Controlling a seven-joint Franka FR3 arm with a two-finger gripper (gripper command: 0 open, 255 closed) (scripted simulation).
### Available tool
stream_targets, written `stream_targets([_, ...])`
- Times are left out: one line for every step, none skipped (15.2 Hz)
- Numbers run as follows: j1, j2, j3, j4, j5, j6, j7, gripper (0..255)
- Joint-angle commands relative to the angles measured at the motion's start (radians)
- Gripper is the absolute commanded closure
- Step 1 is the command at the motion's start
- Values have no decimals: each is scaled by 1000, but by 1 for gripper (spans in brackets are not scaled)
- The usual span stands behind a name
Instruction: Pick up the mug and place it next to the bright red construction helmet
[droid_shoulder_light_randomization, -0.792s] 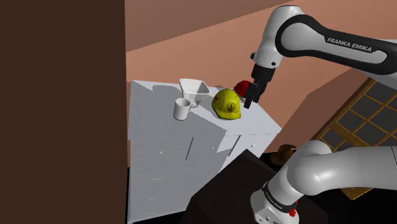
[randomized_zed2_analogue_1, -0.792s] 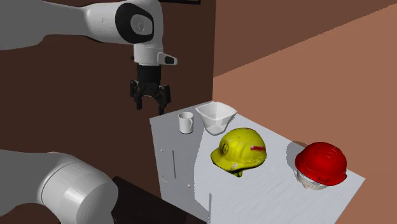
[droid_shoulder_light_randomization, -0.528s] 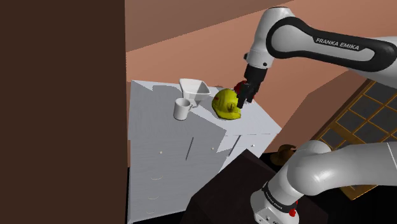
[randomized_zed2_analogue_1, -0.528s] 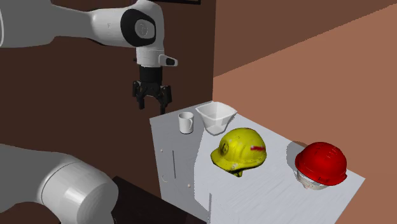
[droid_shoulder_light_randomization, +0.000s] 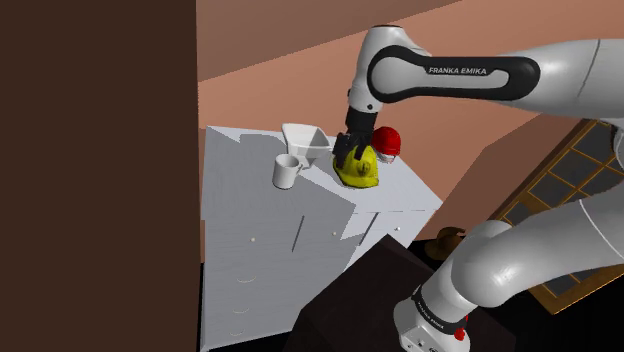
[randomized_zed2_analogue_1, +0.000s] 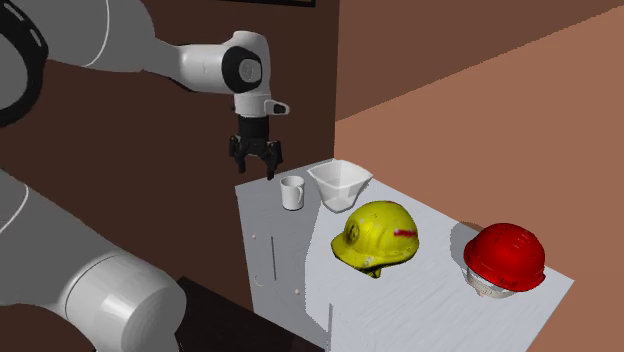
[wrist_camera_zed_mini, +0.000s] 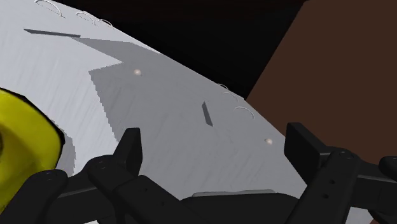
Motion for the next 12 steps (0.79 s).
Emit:
stream_targets([3, 79, 19, 35, -2, 51, 31, 0])
stream_targets([4, 115, 26, 55, -6, 71, 43, 0])
stream_targets([5, 152, 32, 75, -11, 90, 56, 0])
stream_targets([5, 189, 38, 98, -16, 108, 69, 0])
stream_targets([6, 227, 44, 121, -23, 124, 82, 0])
stream_targets([7, 264, 49, 146, -29, 139, 95, 0])
stream_targets([8, 302, 54, 172, -37, 153, 108, 0])
stream_targets([9, 340, 58, 200, -45, 165, 121, 0])
stream_targets([11, 378, 62, 228, -54, 176, 134, 0])
stream_targets([13, 416, 65, 259, -63, 186, 148, 0])
stream_targets([16, 454, 68, 290, -72, 194, 161, 0])
stream_targets([19, 492, 70, 323, -82, 201, 173, 0])
